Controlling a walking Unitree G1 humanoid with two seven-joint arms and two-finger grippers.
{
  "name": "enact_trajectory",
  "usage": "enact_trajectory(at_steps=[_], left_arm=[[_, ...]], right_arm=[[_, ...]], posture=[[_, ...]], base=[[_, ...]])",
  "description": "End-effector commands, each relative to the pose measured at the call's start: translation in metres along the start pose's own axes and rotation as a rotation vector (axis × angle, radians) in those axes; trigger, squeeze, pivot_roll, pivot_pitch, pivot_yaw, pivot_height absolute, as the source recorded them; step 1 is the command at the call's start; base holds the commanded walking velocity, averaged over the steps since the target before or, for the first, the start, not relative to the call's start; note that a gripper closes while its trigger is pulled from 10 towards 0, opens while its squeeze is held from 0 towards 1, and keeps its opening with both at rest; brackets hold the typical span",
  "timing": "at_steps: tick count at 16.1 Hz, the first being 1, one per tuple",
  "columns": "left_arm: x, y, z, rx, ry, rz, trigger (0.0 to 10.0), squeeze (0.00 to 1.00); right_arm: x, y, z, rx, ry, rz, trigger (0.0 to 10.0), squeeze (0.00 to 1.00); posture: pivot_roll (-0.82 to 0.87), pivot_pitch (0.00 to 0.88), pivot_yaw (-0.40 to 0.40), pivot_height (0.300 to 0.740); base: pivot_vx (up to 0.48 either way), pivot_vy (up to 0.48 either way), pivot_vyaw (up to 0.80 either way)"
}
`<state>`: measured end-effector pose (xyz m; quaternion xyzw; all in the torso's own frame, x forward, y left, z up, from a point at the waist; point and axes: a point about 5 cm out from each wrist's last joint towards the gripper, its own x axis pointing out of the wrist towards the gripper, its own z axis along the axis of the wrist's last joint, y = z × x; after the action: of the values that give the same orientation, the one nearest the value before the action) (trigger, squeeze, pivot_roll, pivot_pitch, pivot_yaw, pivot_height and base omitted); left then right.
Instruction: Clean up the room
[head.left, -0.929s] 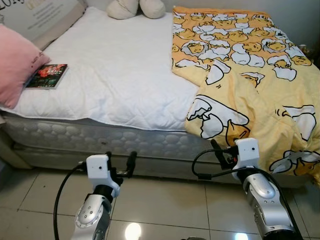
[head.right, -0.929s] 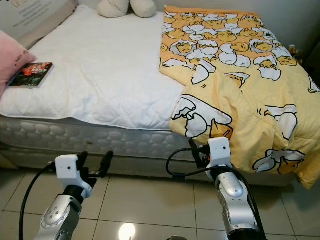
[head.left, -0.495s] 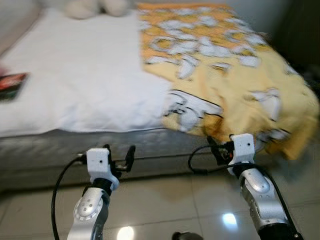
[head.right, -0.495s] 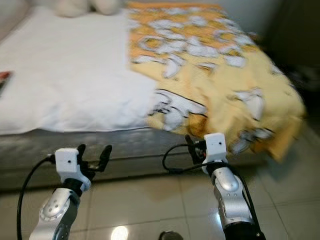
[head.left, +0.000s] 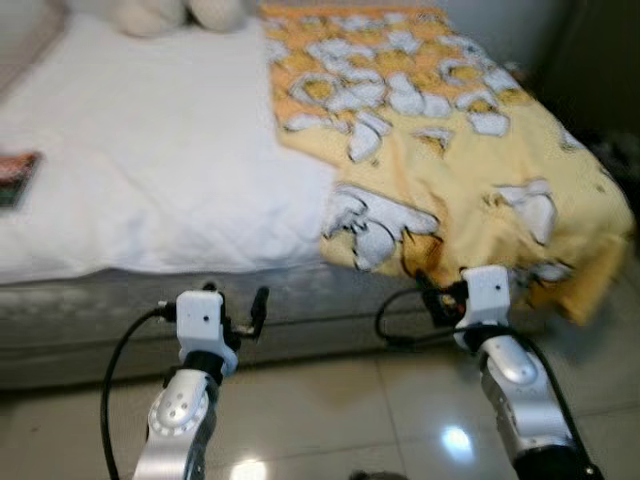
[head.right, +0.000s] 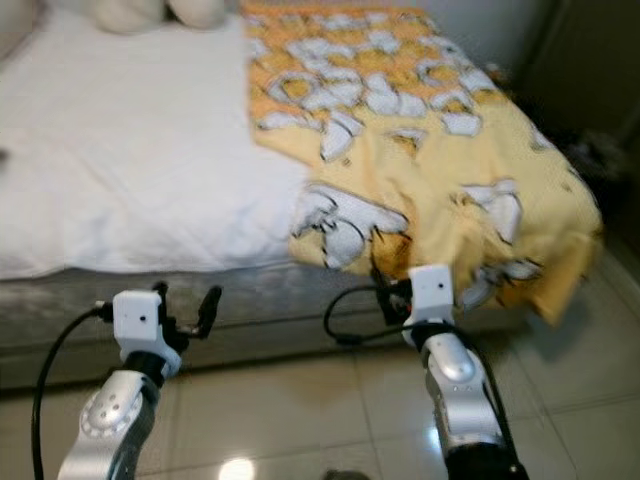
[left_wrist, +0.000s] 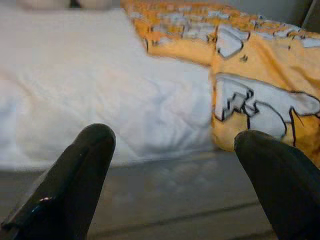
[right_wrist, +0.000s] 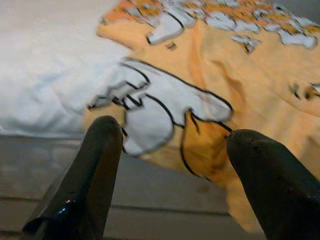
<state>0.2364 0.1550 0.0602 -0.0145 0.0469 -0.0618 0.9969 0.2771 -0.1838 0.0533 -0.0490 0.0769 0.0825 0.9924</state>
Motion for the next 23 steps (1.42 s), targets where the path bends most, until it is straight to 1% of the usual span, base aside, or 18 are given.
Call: enact_trajectory(at_steps=[1, 10, 14, 16, 17, 18, 19, 23], left_arm=[[0.005, -0.006, 0.006, 0.019, -0.028, -0.039, 10.0, 0.0], [0.009, -0.005, 0.005, 0.039, -0.031, -0.086, 10.0, 0.0], [0.008, -0.006, 0.004, 0.043, -0.023, -0.113, 10.0, 0.0], [0.008, -0.007, 0.001, 0.029, 0.0, -0.115, 10.0, 0.0], [0.008, -0.008, -0.003, 0.018, 0.027, -0.132, 10.0, 0.0], [0.008, -0.008, -0.003, 0.017, 0.027, -0.13, 10.0, 0.0], [0.009, -0.005, -0.004, 0.052, 0.037, -0.108, 10.0, 0.0], [0.011, -0.002, -0.003, 0.049, 0.034, -0.094, 10.0, 0.0]], right_arm=[[0.001, -0.004, 0.001, -0.005, -0.01, -0.02, 10.0, 0.0], [0.003, -0.002, 0.002, -0.019, -0.026, -0.024, 10.0, 0.0], [0.001, 0.001, -0.002, -0.005, -0.02, -0.027, 10.0, 0.0], [-0.001, 0.0, -0.004, -0.004, -0.019, -0.031, 10.0, 0.0], [-0.003, 0.0, -0.004, -0.004, -0.019, -0.033, 10.0, 0.0], [-0.003, 0.0, -0.005, -0.002, -0.019, -0.035, 10.0, 0.0], [-0.004, -0.001, -0.005, 0.003, -0.018, -0.042, 10.0, 0.0], [-0.004, -0.002, -0.007, 0.004, -0.013, -0.045, 10.0, 0.0]], posture=[[-0.12, 0.0, 0.034, 0.74], [-0.12, 0.0, 0.047, 0.74], [-0.12, 0.0, 0.056, 0.74], [-0.12, 0.0, 0.058, 0.74], [-0.12, 0.0, 0.061, 0.74], [-0.12, 0.0, 0.062, 0.74], [-0.13, 0.0, 0.063, 0.74], [-0.13, 0.0, 0.068, 0.74]], base=[[0.48, 0.0, 0.0], [0.463, 0.0, 0.0], [0.456, 0.0, -0.72], [0.412, -0.244, -0.7], [0.0, 0.0, -0.7], [0.0, 0.0, -0.71], [0.0, 0.0, -0.71], [0.0, 0.0, -0.71]])
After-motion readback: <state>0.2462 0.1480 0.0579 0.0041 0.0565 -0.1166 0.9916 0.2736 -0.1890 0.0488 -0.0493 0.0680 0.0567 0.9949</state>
